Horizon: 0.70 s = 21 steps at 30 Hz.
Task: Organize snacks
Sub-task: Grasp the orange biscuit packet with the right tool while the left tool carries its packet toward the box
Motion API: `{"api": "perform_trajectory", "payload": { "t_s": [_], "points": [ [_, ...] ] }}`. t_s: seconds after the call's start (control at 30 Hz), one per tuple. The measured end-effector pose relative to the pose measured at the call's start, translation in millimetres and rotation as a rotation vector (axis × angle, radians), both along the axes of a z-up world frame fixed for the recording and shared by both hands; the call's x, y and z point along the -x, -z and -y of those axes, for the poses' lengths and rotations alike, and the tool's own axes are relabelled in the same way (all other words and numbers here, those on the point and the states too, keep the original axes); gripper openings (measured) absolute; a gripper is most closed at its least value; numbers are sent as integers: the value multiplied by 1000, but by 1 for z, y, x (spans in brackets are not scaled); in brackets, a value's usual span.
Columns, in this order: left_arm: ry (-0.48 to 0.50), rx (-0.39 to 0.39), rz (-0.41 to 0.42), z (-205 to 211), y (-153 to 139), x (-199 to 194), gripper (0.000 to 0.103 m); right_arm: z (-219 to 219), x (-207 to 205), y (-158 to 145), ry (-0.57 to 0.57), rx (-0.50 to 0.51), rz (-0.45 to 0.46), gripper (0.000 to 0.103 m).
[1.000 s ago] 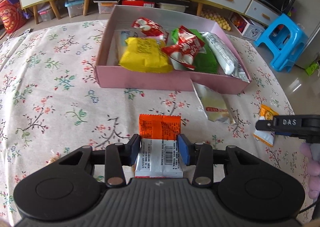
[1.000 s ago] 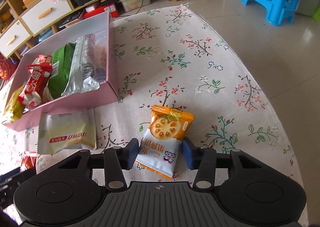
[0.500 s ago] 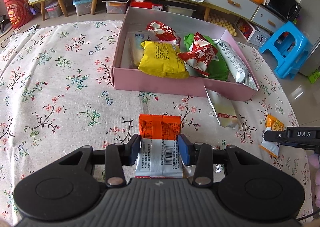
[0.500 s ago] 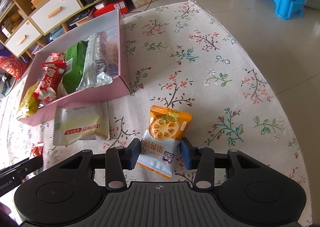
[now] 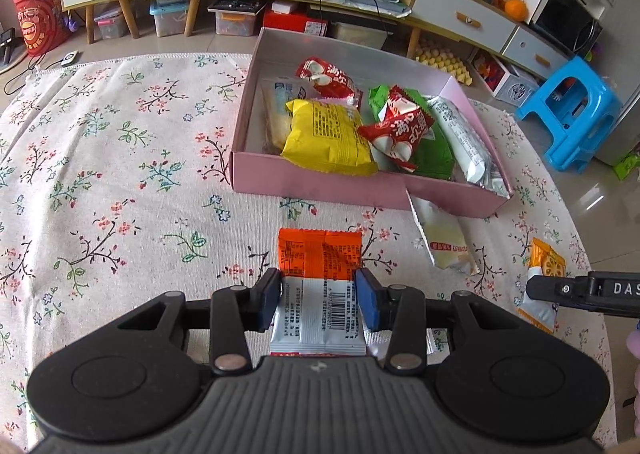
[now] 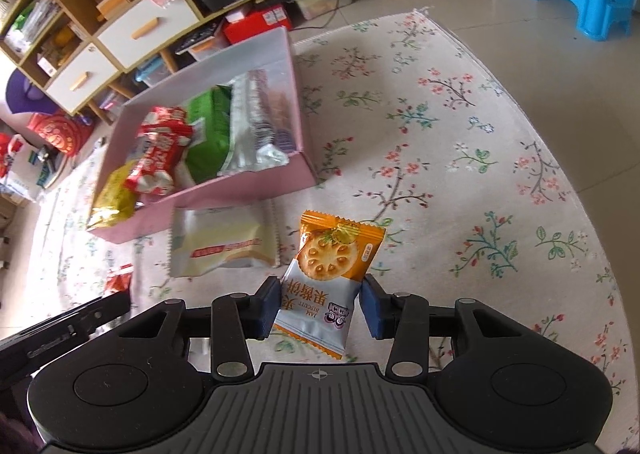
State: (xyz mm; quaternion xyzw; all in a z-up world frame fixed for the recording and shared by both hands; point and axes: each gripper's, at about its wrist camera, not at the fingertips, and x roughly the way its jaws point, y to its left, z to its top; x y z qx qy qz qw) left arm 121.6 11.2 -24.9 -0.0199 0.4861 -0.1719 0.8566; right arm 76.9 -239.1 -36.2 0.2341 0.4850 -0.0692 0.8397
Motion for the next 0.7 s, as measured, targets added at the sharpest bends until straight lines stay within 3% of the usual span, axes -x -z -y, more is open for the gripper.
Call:
{"api": "perform_trajectory", "payload": {
  "t_s": [0.7],
  "points": [
    [-74,118,69,-17,-27,-10,38,1,-6,-23,25,-145,125,42]
  ]
}}
